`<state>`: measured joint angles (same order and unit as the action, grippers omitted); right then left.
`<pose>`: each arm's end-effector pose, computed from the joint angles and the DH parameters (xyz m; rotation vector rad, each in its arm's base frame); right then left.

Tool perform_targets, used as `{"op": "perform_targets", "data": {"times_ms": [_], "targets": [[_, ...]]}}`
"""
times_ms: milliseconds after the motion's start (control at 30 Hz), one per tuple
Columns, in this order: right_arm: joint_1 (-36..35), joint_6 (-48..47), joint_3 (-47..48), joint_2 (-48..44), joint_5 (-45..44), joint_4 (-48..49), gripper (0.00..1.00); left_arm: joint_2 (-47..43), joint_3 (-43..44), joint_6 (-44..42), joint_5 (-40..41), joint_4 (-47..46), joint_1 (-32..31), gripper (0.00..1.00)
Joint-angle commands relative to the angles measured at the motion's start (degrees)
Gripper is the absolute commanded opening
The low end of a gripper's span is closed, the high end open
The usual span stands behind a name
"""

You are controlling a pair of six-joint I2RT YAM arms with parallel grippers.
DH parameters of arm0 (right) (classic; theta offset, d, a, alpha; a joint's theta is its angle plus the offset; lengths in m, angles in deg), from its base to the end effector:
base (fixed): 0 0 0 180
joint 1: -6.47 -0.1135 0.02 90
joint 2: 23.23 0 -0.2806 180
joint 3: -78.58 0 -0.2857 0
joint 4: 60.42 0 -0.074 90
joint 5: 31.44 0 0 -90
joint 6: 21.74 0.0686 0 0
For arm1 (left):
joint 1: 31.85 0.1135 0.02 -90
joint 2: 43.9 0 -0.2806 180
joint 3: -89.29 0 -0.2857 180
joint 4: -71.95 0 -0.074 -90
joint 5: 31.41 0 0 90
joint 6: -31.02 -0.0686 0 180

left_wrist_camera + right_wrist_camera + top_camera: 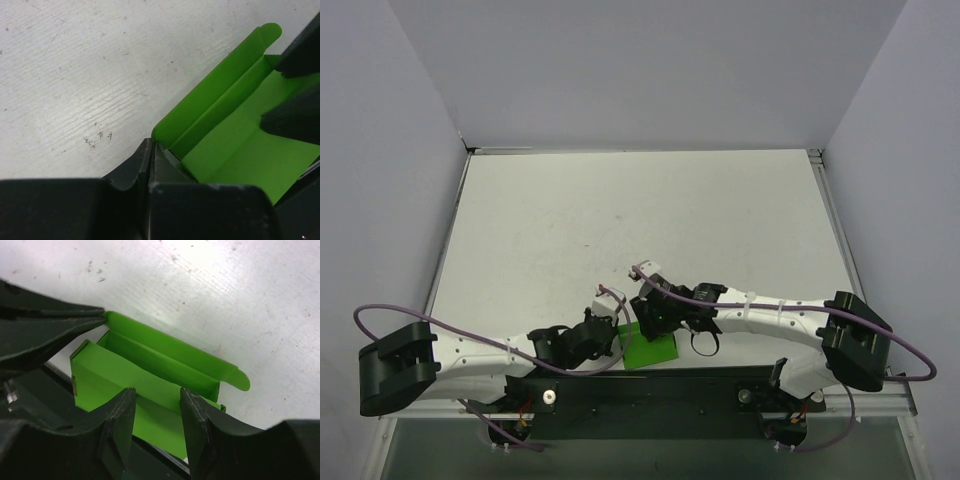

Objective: Fold the paper box

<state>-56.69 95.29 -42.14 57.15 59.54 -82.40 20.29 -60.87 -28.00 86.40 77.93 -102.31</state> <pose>0.1542 0.3073 0.1899 -0.7731 2.3408 0.7726 0.1092 -0.2121 0.1177 0.5060 2.1569 -0.4435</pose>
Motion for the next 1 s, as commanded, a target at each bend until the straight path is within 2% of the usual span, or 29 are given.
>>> {"op": "perform_targets", "data": {"times_ms": [0, 167, 333, 367, 400, 467, 600, 633, 800, 867, 967], "targets": [[-0.5, 2.2, 1.1, 3.8, -6.5, 1.4, 0.41, -2.3, -1.4, 0.0, -0.2, -1.8, 0.1, 0.00], [-0.2, 2.8, 2.7, 9.8, -9.1, 1.1, 0.40, -4.5, -1.8, 1.2, 0.0, -2.4, 1.2, 0.00], [0.0, 4.8, 2.2, 10.7, -10.2, 0.7, 0.40, -8.1, -3.1, 3.4, -1.5, -2.3, 4.4, 0.00], [0.1, 5.0, 1.8, 10.5, -10.3, 0.7, 0.41, -9.7, -3.6, 3.6, -2.4, -2.2, 5.1, 0.04], [0.3, 5.1, 1.7, 10.5, -10.1, 0.7, 0.41, -10.6, -4.0, 4.1, -3.0, -2.0, 5.7, 0.16], [0.3, 5.6, 1.4, 10.3, -10.2, 0.7, 0.41, -13.8, -5.3, 5.2, -5.2, -1.7, 7.9, 0.25], [0.3, 5.8, 1.0, 10.1, -10.1, 0.7, 0.41, -20.3, -7.2, 7.3, -7.9, -0.2, 11.1, 0.48], [0.3, 5.8, 0.9, 10.1, -10.0, 0.8, 0.41, -21.5, -7.5, 8.2, -8.5, 0.1, 11.7, 0.58], [0.4, 5.8, 0.7, 10.1, -9.7, 0.8, 0.41, -24.7, -9.5, 9.1, -12.5, -0.9, 14.6, 0.68], [0.4, 5.8, 0.7, 10.1, -9.7, 0.9, 0.41, -22.6, -9.7, 9.6, -16.4, -2.8, 15.2, 0.74], [0.5, 5.8, 0.7, 10.1, -9.5, 1.0, 0.41, -18.1, -9.5, 10.1, -21.0, -5.4, 16.0, 0.78]]}}
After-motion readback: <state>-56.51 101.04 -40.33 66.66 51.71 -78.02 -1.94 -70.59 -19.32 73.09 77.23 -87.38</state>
